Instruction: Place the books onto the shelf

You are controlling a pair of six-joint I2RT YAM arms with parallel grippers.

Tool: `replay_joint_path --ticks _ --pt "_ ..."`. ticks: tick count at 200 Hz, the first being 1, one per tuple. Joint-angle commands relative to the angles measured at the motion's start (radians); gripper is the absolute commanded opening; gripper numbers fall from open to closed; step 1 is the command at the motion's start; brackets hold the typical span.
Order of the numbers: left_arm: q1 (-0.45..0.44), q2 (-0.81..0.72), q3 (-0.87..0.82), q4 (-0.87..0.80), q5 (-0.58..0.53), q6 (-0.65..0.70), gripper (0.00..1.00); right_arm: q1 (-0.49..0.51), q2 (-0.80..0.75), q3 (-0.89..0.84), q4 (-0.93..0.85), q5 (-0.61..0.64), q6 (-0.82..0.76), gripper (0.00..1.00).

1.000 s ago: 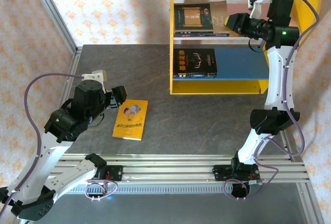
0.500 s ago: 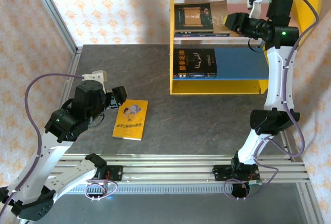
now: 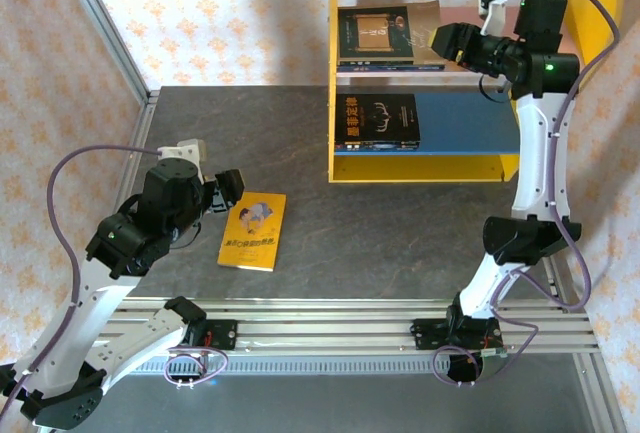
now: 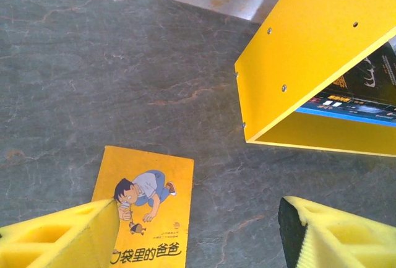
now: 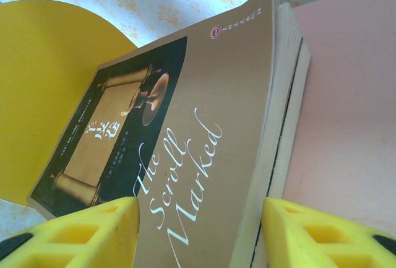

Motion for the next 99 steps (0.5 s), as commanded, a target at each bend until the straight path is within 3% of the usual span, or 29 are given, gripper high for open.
replay_joint_path --ticks 1,57,99 --pt "0.0 -0.011 -0.024 -0.015 -0.06 -0.004 0.7 0.004 -0.078 -0.025 -0.005 0.097 -0.003 0.54" --pt "0.006 -0.016 -0.101 -0.012 -0.085 -0.033 0.71 -0.009 -0.303 -0.233 0.024 0.337 -0.016 0.54" --pt "0.014 0.042 -0.212 -0.005 -0.116 -0.107 0.7 0.005 -0.631 -0.632 0.129 0.436 0.037 0.56"
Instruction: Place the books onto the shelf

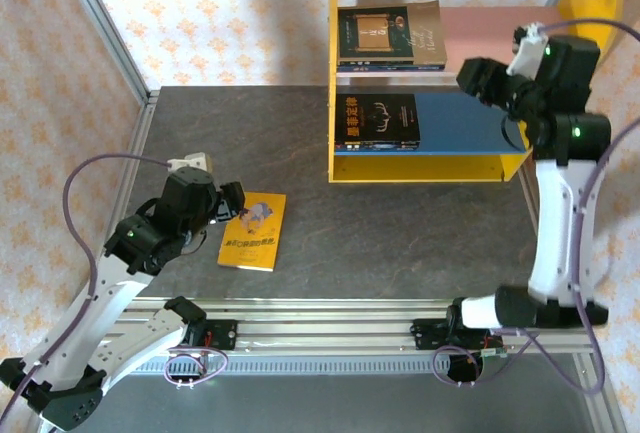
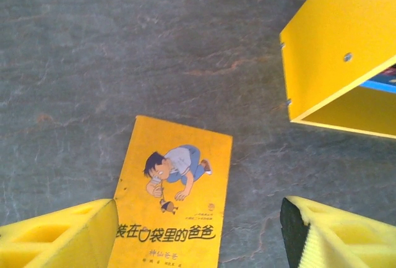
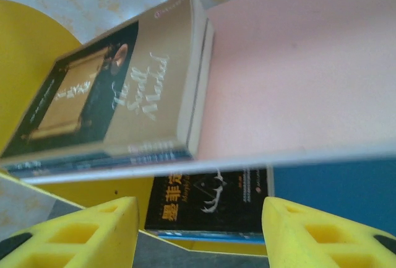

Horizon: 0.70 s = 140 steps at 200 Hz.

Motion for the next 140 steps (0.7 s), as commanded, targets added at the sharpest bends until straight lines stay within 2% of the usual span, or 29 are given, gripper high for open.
replay_joint_path --ticks 1,29,64,100,140 --pt "0.012 0.036 -0.067 -0.005 -0.057 -0.064 0.7 0.01 -0.172 -0.2 0.085 0.096 0.039 0.56" --pt "0.01 0.091 -0.171 0.051 -0.05 -0.114 0.69 0.086 -0.365 -0.524 0.16 0.081 0.139 0.56" --pt "0.007 0.173 -0.26 0.155 -0.012 -0.15 0.69 0.259 -0.542 -0.873 0.231 0.153 0.254 0.56" --pt "-0.017 0.275 -0.272 0.186 -0.034 -0.158 0.69 0.438 -0.591 -1.11 0.277 0.208 0.342 0.56" --pt "-0.048 0.431 -0.259 0.246 -0.03 -0.156 0.67 0.572 -0.591 -1.291 0.381 0.245 0.433 0.56"
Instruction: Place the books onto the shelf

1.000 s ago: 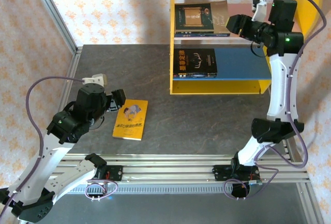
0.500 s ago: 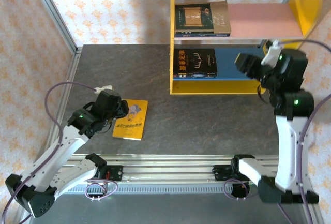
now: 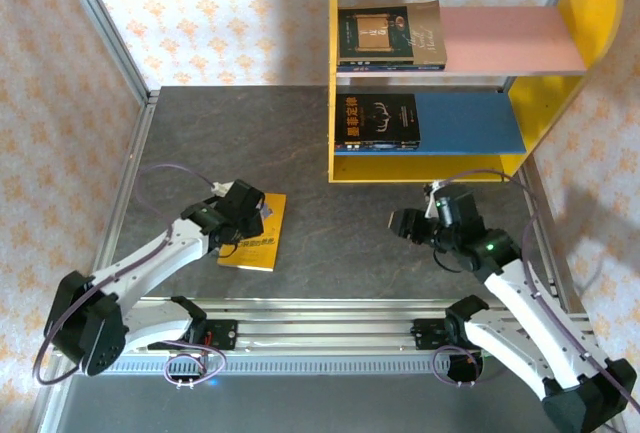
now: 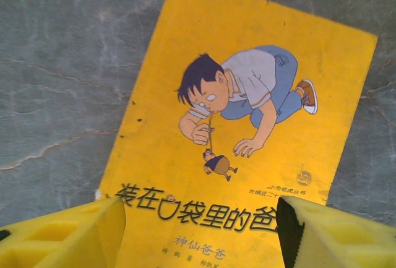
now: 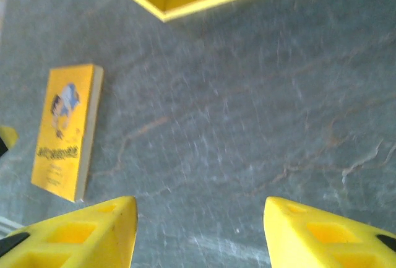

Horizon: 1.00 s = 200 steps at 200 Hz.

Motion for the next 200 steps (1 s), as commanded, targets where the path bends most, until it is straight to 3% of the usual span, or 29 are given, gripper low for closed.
replay_joint_path --ticks 1,70,124,171,200 --pt "-0.017 0.08 0.002 0.066 -0.021 -0.014 0.67 0.058 -0.02 -0.065 0.119 0.063 0.089 0.56" --pt "-0.055 0.304 0.02 0.256 0.204 -0.004 0.66 0.094 -0.009 -0.121 0.129 0.08 0.094 0.58" --pt "-0.187 0.458 0.077 0.389 0.314 -0.061 0.65 0.093 0.038 -0.111 0.159 0.077 0.083 0.58" --pt "-0.293 0.509 0.122 0.557 0.418 -0.167 0.65 0.093 0.076 -0.103 0.161 0.099 0.055 0.62" --pt "-0.311 0.458 0.143 0.541 0.408 -0.145 0.65 0.094 0.142 -0.086 0.182 0.101 0.016 0.62"
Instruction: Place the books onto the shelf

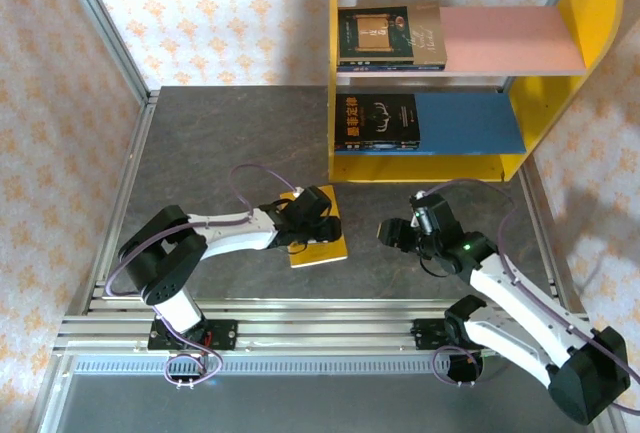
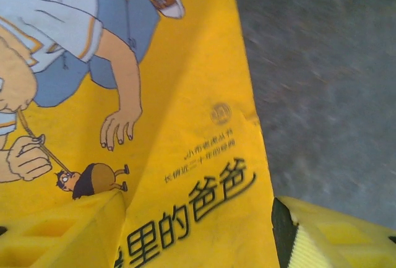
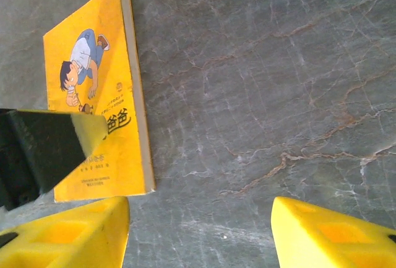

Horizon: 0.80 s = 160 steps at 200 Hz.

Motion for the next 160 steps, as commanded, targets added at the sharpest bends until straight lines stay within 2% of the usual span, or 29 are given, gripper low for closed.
replay_joint_path --ticks 1,42,90,123,160 --pt "-0.015 -0.023 0.009 -0.01 0.065 -0.022 0.65 0.007 0.048 0.035 0.037 0.036 -0.049 0.62" --pt "0.029 -0.188 0.021 -0.204 -0.039 0.051 0.66 0.013 0.187 0.099 0.06 -0.013 -0.122 0.62" --pt "0.123 -0.303 -0.089 -0.221 -0.033 0.052 0.68 0.11 0.335 0.203 0.088 0.026 -0.168 0.64" --pt "0.197 -0.335 -0.168 -0.21 -0.018 0.061 0.68 0.181 0.499 0.286 0.105 0.087 -0.192 0.64" --pt "0.212 -0.384 -0.196 -0.217 -0.025 0.061 0.68 0.201 0.64 0.36 0.122 0.105 -0.219 0.67"
